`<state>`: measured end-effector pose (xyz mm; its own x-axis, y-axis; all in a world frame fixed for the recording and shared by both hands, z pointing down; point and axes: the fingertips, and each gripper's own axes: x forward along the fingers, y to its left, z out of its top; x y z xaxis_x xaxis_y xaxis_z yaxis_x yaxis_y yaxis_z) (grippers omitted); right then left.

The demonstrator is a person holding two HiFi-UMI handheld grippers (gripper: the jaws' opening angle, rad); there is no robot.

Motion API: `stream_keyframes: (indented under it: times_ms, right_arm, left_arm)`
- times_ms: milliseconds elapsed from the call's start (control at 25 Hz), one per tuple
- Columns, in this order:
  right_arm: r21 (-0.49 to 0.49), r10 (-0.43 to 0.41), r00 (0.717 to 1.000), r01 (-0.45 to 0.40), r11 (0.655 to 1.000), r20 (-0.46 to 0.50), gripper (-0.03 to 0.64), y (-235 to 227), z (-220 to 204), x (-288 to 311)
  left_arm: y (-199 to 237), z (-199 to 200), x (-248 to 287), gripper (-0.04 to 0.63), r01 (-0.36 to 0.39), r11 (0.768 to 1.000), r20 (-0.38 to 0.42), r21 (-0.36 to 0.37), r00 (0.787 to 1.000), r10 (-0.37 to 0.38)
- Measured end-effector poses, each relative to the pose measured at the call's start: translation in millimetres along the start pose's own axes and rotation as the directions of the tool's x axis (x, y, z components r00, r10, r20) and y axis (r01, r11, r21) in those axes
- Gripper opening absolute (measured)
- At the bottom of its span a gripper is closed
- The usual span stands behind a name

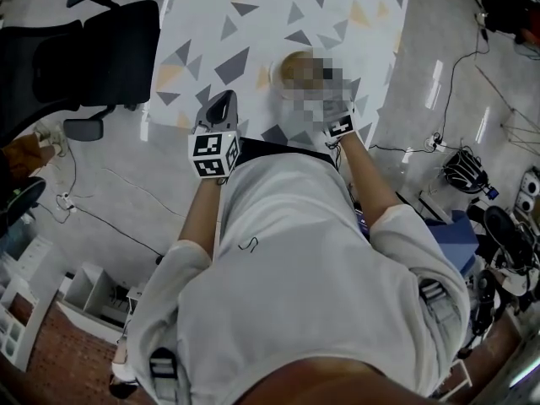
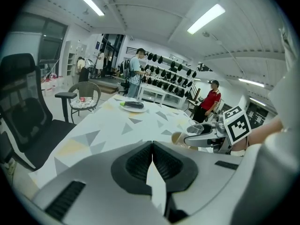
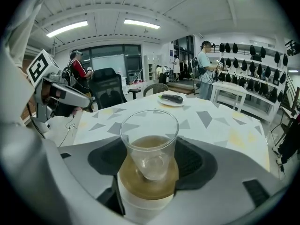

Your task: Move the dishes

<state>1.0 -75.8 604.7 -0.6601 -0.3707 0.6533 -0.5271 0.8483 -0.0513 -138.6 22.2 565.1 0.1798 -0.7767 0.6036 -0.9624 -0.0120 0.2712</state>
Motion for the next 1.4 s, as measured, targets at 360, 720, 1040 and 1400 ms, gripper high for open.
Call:
stream_keyframes:
  times_ms: [360,720,1040,1400]
  right_arm:
    - [0.029,-0.020,1.000,0.020,0.999,0.006,0.296,-2,3,7]
    - [0.054,-0.072,0.997,0.071,0.996,0.013,0.273,-6,5,3]
    - [0.105,-0.177,0.981,0.168,0.980,0.082,0.273,-9,33,-23]
    - [0.168,-0.287,0.946,0.261,0.951,0.153,0.273,-24,58,-77]
  left_arm:
    - [-5,3,6,0.020,0.028,0.999,-0.011,0.016,1.000,-0.027]
    - [-16,11,17,0.020,0.116,0.991,-0.028,0.070,0.993,-0.114]
    - [-32,21,30,0.020,0.241,0.958,-0.068,0.154,0.970,-0.233]
    - [-59,41,51,0.020,0.325,0.924,-0.061,0.200,0.946,-0.320]
